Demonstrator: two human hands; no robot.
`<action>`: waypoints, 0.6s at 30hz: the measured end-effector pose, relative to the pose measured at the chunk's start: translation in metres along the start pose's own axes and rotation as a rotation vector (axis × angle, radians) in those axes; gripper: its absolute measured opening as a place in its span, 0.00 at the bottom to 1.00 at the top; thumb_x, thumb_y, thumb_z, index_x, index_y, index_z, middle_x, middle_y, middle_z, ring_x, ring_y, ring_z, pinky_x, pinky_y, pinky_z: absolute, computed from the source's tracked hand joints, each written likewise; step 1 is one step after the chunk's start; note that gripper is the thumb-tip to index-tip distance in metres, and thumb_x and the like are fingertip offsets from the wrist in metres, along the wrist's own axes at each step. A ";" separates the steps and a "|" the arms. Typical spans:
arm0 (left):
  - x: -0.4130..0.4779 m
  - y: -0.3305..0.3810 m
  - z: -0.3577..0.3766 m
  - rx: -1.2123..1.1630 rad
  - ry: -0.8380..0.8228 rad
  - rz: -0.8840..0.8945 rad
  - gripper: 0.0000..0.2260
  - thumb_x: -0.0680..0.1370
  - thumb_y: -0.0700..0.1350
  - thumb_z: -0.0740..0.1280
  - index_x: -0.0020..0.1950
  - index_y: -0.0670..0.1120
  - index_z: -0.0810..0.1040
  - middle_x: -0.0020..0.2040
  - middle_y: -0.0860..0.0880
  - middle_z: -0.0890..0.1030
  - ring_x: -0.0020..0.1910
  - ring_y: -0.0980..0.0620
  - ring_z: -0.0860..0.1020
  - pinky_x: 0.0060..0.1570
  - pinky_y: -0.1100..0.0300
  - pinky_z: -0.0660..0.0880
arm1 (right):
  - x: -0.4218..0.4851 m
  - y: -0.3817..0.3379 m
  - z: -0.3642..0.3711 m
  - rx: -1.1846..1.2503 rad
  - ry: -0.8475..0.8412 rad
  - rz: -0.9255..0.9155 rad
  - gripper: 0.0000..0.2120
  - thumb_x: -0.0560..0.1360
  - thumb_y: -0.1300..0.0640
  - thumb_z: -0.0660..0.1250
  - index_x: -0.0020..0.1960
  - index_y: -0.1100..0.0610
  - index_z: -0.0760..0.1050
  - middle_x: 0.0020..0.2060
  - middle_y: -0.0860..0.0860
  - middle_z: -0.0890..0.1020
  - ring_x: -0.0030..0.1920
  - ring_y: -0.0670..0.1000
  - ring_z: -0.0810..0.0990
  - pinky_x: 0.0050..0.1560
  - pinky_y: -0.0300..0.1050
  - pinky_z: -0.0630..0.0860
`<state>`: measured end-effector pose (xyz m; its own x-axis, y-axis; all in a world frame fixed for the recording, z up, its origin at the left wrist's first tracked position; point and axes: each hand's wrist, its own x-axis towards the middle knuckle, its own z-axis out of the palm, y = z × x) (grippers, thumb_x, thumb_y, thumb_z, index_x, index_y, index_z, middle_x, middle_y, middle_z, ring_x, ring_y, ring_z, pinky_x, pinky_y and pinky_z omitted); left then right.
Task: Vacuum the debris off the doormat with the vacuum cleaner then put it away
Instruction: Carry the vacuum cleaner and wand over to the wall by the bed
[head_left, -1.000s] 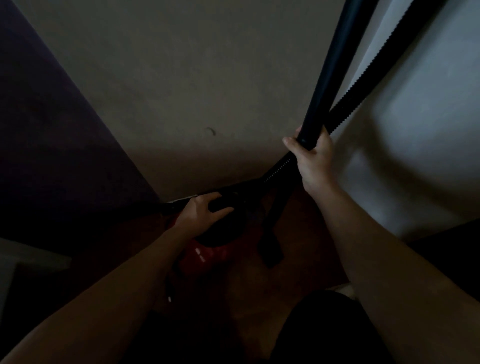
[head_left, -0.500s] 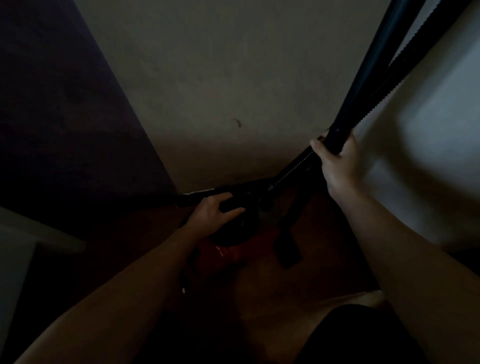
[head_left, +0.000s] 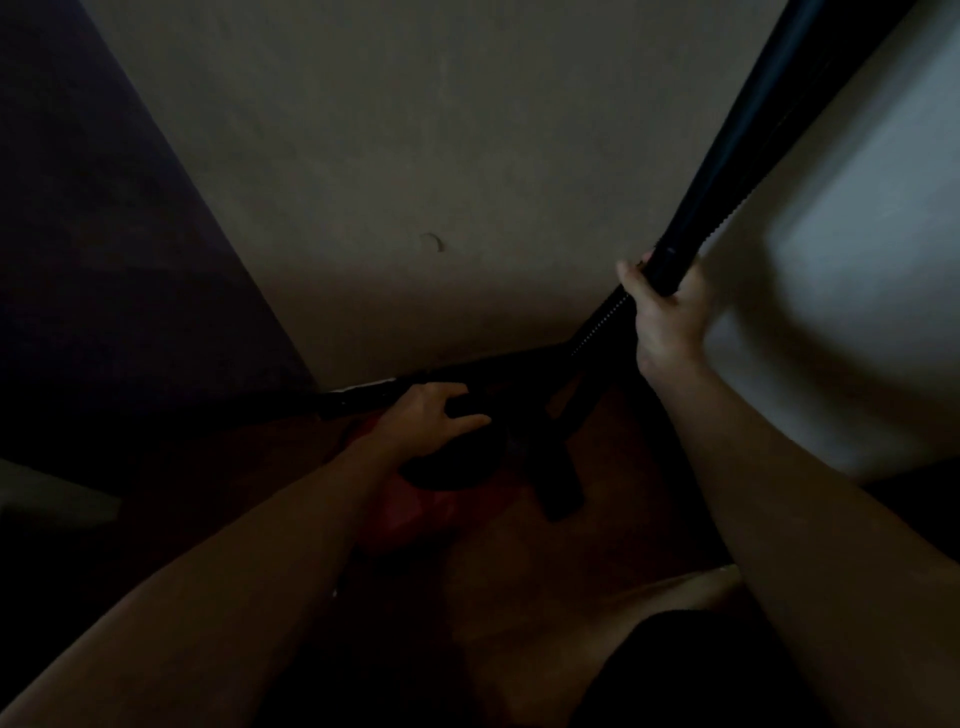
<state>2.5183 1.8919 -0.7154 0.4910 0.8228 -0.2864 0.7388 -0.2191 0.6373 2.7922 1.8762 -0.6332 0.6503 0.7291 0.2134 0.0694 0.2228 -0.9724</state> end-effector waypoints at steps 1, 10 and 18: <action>0.003 0.004 0.002 0.006 -0.008 0.005 0.31 0.76 0.60 0.69 0.72 0.42 0.72 0.70 0.44 0.75 0.67 0.44 0.75 0.64 0.52 0.74 | -0.001 0.001 0.000 0.014 0.000 0.008 0.12 0.68 0.58 0.77 0.43 0.52 0.74 0.37 0.44 0.78 0.39 0.45 0.79 0.47 0.46 0.75; 0.013 0.014 0.002 0.048 -0.027 0.018 0.32 0.78 0.58 0.68 0.75 0.42 0.67 0.73 0.44 0.71 0.69 0.46 0.73 0.64 0.57 0.71 | -0.005 0.005 0.004 0.014 -0.023 0.061 0.11 0.68 0.57 0.77 0.43 0.51 0.75 0.37 0.43 0.78 0.42 0.47 0.79 0.50 0.48 0.76; -0.002 0.013 -0.005 0.142 0.048 0.024 0.28 0.76 0.61 0.69 0.71 0.48 0.72 0.62 0.46 0.81 0.54 0.47 0.82 0.53 0.51 0.79 | -0.002 0.015 0.005 -0.173 0.000 0.113 0.12 0.72 0.59 0.77 0.40 0.49 0.75 0.36 0.44 0.79 0.34 0.38 0.79 0.42 0.39 0.76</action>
<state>2.5244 1.8901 -0.7029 0.4887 0.8400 -0.2357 0.7868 -0.3076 0.5351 2.7881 1.8807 -0.6477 0.6616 0.7429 0.1018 0.1249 0.0246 -0.9919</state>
